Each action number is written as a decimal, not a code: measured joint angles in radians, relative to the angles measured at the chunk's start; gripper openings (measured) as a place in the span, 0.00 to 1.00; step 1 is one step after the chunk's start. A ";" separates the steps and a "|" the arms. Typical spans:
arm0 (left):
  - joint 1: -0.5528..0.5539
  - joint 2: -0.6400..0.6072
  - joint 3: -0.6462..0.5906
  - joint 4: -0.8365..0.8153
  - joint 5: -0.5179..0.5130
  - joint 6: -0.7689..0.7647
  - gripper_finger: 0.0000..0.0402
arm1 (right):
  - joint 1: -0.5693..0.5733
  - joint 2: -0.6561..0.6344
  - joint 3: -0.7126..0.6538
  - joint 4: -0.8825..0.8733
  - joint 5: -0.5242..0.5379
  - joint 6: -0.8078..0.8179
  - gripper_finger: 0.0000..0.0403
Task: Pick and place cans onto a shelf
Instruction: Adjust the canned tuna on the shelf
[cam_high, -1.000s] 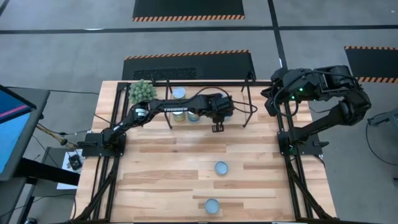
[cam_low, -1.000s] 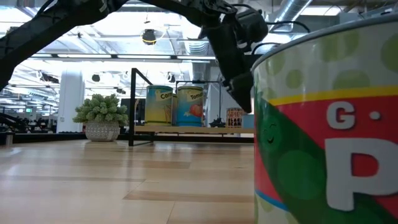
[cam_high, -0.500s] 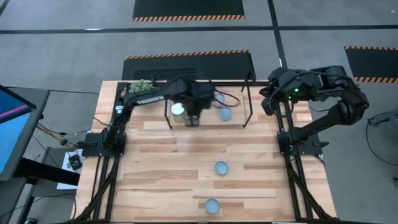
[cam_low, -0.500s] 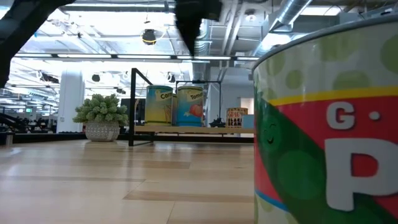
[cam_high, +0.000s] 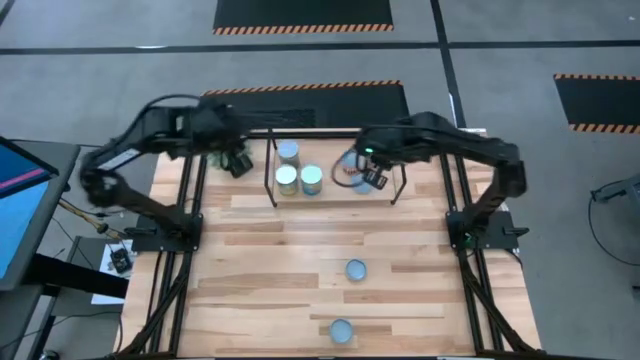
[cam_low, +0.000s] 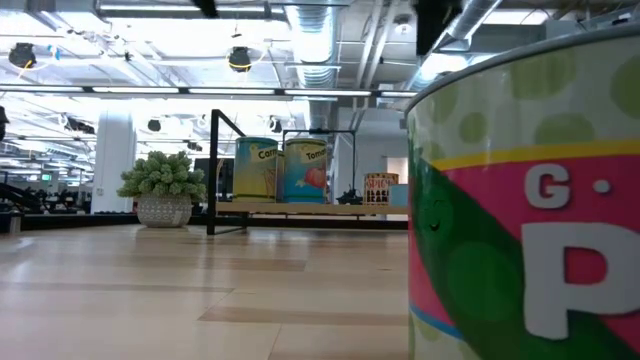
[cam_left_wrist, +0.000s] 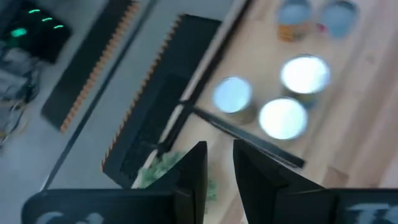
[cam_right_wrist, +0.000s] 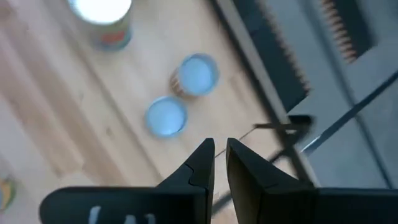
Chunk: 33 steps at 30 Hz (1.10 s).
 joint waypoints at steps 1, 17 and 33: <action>0.000 -0.047 -0.059 0.031 -0.024 -0.026 0.17 | -0.021 0.024 -0.001 0.000 -0.041 -0.025 0.16; 0.000 -0.394 -0.656 0.495 -0.072 -0.110 0.17 | -0.191 0.305 0.001 0.052 -0.386 -0.320 0.16; 0.000 -0.355 -0.657 0.616 -0.074 -0.060 0.17 | -0.214 0.179 -0.405 0.351 -0.431 -0.364 0.16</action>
